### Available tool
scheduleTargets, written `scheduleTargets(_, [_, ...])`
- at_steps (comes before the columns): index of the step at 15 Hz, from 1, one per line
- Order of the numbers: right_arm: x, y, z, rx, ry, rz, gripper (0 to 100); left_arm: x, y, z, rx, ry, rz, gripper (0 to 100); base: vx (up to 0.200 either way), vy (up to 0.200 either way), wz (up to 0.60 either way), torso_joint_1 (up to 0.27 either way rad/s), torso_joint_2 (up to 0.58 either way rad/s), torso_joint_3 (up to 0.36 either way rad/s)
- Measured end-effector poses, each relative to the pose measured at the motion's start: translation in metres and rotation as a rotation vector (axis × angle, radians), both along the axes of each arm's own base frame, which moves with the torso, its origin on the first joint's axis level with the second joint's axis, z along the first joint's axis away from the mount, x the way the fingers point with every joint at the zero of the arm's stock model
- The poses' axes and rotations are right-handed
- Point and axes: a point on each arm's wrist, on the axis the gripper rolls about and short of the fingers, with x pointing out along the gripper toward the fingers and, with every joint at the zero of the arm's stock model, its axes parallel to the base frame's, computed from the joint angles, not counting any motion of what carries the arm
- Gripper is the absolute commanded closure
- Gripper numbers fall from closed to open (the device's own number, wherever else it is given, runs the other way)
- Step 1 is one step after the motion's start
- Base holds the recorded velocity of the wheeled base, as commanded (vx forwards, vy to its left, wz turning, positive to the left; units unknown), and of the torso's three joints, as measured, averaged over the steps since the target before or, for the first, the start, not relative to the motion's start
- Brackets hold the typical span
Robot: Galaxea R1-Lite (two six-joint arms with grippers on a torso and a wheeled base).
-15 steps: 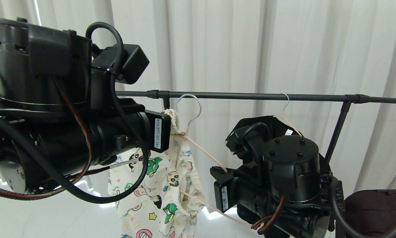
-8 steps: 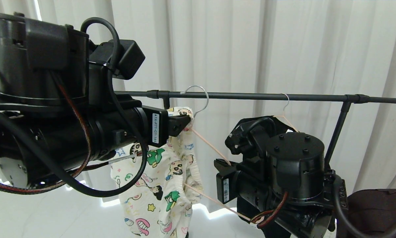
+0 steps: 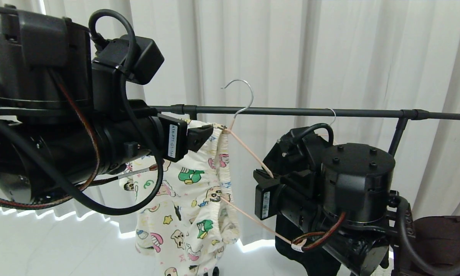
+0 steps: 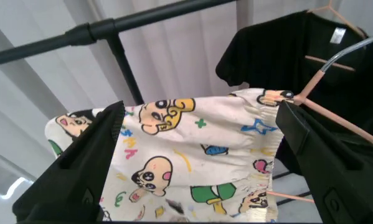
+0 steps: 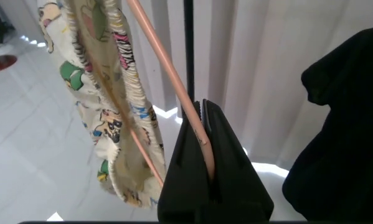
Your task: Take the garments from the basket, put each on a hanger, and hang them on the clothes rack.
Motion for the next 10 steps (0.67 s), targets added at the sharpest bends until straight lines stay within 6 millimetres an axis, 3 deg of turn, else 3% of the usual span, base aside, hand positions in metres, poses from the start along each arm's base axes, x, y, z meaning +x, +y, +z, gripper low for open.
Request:
scheduleTargets(4, [0.007,-0.011,0.005,-0.005,-0.017,-0.028,100,-0.012,0.014,-0.015,0.055,0.027,-0.022,0,0.0,0.0,0.0,0.0,0.0,0.0])
scheduleTargets(10, [-0.004,-0.043,-0.001,-0.11,-0.049,0.056,100,-0.035,0.072,-0.024,0.105,-0.022,-0.359,0,0.0,0.0,0.0,0.0,0.0,0.0])
